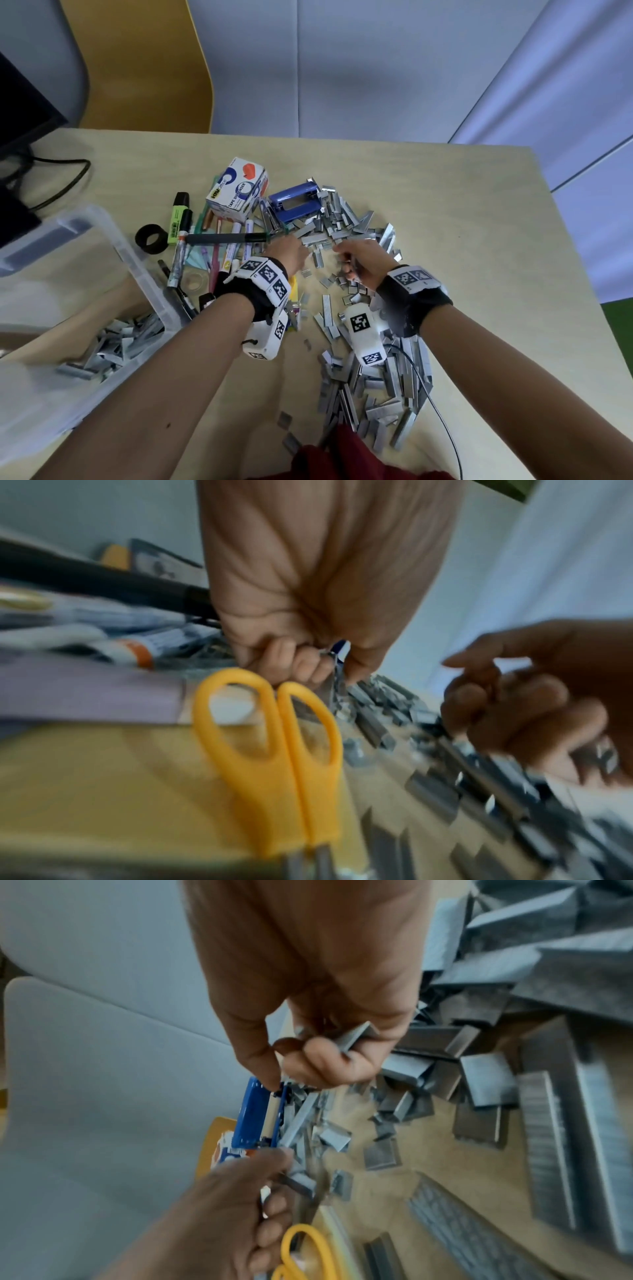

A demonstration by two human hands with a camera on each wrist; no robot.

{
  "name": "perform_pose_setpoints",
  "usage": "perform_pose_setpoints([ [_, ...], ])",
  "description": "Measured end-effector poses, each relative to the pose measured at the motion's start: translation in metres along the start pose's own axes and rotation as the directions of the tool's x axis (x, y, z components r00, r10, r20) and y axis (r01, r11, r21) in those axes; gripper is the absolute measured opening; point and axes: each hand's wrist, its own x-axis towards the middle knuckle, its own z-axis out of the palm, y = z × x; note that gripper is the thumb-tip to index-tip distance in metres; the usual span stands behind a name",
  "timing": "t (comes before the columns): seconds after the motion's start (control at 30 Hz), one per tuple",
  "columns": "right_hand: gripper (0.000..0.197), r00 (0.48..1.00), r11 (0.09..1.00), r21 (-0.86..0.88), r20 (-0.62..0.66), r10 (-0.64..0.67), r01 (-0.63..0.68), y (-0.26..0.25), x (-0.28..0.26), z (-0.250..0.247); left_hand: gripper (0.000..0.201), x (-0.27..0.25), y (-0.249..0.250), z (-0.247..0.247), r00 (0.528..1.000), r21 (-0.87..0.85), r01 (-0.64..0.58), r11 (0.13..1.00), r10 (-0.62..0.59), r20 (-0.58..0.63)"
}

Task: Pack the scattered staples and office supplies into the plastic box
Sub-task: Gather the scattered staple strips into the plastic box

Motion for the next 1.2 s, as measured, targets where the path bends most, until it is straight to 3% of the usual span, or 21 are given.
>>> perform_pose_setpoints([
  [0.07, 0.024, 0.999, 0.975, -0.22, -0.017, -0.041, 0.037, -0.001, 0.002, 0.006, 0.033, -0.002, -0.003, -0.005, 1.0, -0.166, 0.008, 0.986, -0.006, 0.011],
  [0.17, 0.031, 0.979, 0.75, -0.647, -0.026, -0.204, 0.14, -0.003, 0.008, 0.021, 0.038, -0.01, -0.003, -0.013, 0.997, -0.504, 0.08, 0.86, -0.069, 0.04],
  [0.27, 0.021, 0.958, 0.459, -0.874, 0.019, -0.288, 0.156, -0.003, 0.015, 0.035, 0.035, -0.019, -0.001, -0.022, 0.98, -0.831, 0.196, 0.521, -0.13, 0.15],
  [0.33, 0.013, 0.961, 0.345, -0.931, 0.02, -0.277, 0.119, -0.001, 0.016, 0.042, 0.035, -0.026, 0.002, -0.026, 0.976, -0.93, 0.209, 0.303, -0.125, 0.179],
  [0.43, 0.021, 0.949, 0.226, -0.972, -0.012, -0.316, 0.063, 0.004, 0.014, 0.046, 0.034, -0.034, 0.0, -0.03, 0.986, -0.981, 0.151, 0.119, -0.093, 0.14],
  [0.57, 0.005, 0.94, 0.221, -0.972, 0.002, -0.341, 0.082, 0.009, 0.01, 0.046, 0.033, -0.041, -0.008, -0.034, 0.988, -0.986, 0.153, -0.062, -0.014, 0.155],
  [0.67, 0.026, 0.957, 0.348, -0.931, 0.002, -0.29, 0.107, 0.006, 0.012, 0.038, 0.034, -0.044, -0.011, -0.035, 0.986, -0.975, 0.167, -0.144, 0.005, 0.168],
  [0.77, 0.03, 0.988, 0.724, -0.684, -0.038, -0.149, 0.083, 0.0, 0.003, 0.03, 0.034, -0.05, -0.012, -0.037, 0.987, -0.976, 0.157, -0.149, -0.004, 0.159],
  [0.83, 0.023, 0.999, 0.954, -0.301, -0.034, -0.027, 0.016, -0.001, -0.005, 0.025, 0.039, -0.055, -0.012, -0.039, 0.989, -0.977, 0.146, -0.156, 0.006, 0.147],
  [0.87, 0.022, 1.0, 0.995, -0.098, -0.002, 0.015, -0.015, -0.001, -0.009, 0.022, 0.043, -0.059, -0.011, -0.041, 0.989, -0.977, 0.147, -0.151, 0.017, 0.146],
  [0.93, 0.024, 0.995, 0.98, 0.194, 0.092, 0.038, -0.055, -0.002, -0.017, 0.021, 0.046, -0.066, -0.007, -0.049, 0.987, -0.984, 0.158, -0.086, 0.033, 0.156],
  [1.0, 0.026, 0.987, 0.946, 0.315, 0.159, 0.026, -0.076, -0.004, -0.027, 0.023, 0.041, -0.076, -0.004, -0.061, 0.989, -0.989, 0.141, 0.049, 0.043, 0.144],
  [1.1, 0.03, 0.979, 0.931, 0.351, 0.204, 0.029, -0.1, -0.011, -0.039, 0.037, 0.04, -0.099, -0.003, -0.085, 0.995, -0.964, 0.056, 0.26, 0.061, 0.074],
  [1.2, 0.029, 0.972, 0.962, 0.252, 0.23, 0.046, -0.105, -0.019, -0.051, 0.065, 0.038, -0.133, -0.012, -0.12, 0.995, -0.885, -0.06, 0.461, 0.093, -0.019],
])
